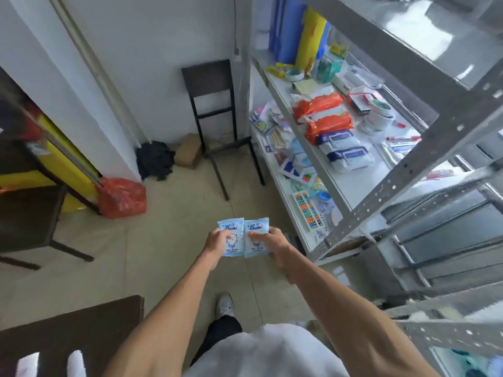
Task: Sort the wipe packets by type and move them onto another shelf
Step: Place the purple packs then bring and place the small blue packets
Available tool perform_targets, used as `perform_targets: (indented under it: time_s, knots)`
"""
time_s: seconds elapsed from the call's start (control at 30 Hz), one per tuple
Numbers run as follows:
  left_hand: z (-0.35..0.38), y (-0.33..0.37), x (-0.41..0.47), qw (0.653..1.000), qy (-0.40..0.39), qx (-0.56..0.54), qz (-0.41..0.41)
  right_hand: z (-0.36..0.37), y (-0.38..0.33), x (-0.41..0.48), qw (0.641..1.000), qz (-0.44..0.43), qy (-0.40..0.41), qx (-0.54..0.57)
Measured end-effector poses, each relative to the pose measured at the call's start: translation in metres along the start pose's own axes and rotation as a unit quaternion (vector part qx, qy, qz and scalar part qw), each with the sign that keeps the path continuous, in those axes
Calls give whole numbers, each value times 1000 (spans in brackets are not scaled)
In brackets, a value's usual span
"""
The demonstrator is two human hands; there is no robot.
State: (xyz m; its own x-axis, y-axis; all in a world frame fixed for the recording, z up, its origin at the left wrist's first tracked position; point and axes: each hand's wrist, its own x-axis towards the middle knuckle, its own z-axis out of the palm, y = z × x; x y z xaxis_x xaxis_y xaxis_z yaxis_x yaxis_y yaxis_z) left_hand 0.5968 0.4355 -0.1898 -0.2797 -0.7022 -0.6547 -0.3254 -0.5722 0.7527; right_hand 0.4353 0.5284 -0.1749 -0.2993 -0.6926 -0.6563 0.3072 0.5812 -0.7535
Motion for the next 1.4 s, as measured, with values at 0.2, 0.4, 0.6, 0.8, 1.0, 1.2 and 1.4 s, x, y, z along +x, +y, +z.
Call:
perform_targets:
  time_s: [0.2,0.4,0.6,0.8,1.0,1.2,1.4]
  knots:
    - [19,96,82,998,-64,22,4,-7,-75,68,994,-18,75,82]
    - [81,164,161,986,-138,93,-2,-58,-122,119,977,-29,168,125]
    - [175,214,204,935,-263,234,31,-117,-134,132,932,-55,303,191]
    - [270,262,197,805,-460,358,106,-169,-139,131,859,-50,444,249]
    - [346,286,175,631,-568,498,173,-206,-119,130,771,-21,555,311]
    - [384,275,174,606,-536,540,232,-222,-152,108,729,60,638,239]
    - [418,270,148,589,-485,581,283,-249,-153,107,689,116,677,230]
